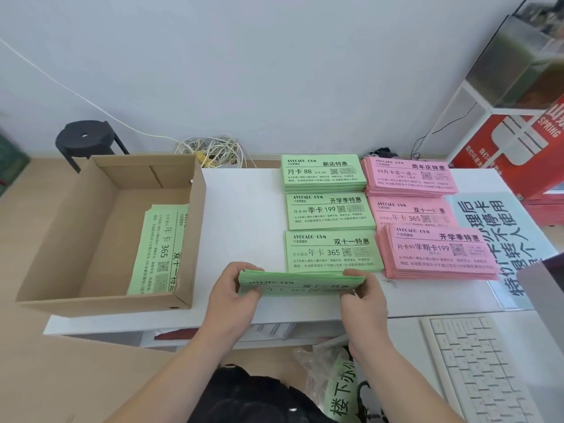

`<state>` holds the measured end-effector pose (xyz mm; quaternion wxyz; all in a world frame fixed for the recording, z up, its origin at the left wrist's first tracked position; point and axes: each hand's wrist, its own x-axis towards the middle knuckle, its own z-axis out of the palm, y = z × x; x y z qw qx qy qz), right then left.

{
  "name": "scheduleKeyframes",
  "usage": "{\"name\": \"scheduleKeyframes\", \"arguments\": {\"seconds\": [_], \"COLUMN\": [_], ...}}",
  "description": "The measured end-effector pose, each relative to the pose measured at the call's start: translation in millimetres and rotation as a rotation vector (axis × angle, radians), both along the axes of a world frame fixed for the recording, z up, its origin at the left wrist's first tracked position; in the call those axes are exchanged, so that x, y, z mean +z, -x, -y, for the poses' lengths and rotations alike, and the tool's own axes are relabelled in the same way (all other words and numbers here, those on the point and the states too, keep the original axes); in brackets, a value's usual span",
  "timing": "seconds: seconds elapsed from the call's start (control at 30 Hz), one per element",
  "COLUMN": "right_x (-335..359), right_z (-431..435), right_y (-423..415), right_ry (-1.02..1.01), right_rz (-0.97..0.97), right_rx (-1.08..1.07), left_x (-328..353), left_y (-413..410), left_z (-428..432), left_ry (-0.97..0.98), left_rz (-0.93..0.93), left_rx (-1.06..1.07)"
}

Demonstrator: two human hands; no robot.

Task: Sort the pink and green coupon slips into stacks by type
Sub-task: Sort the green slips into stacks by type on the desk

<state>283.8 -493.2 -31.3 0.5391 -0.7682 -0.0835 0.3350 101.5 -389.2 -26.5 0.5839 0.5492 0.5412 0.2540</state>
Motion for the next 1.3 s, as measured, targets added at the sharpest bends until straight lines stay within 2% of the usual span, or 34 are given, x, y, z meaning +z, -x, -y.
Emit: {"name": "scheduleKeyframes", "arguments": {"seconds": [0.2,0.33,0.67,0.9,1.07,1.2,1.3], "right_x": [9,6,6,14,23,23,24], "right_z": [-1,4,1,0,-10,-16,-16], "right_y": [8,4,-5,0,6,7,6], "right_ry": [0.007,-0.007,-0.044,-0.144,-0.056,-0.059,-0.063], "right_rz": [0.01,0.054,0.028,-0.009,0.008,0.012,-0.001], "right_rx": [0.044,0.108,0.149,0.082,0.055,0.015,0.021], "left_x": [-4,0,12,7,6,9,10], "left_y": [-13,-6,-2,-2,-8,-18,-19], "left_z": [15,7,-5,-5,0,-2,-1], "left_ry": [0.048,-0.051,-0.165,-0.161,-0.179,-0.194,-0.163], "left_rz": [0.011,0.018,-0.021,-0.033,0.019,0.04,0.08], "left_rx": [-0.002,0.053,-0.092,-0.074,-0.03,0.074,0.061]}}
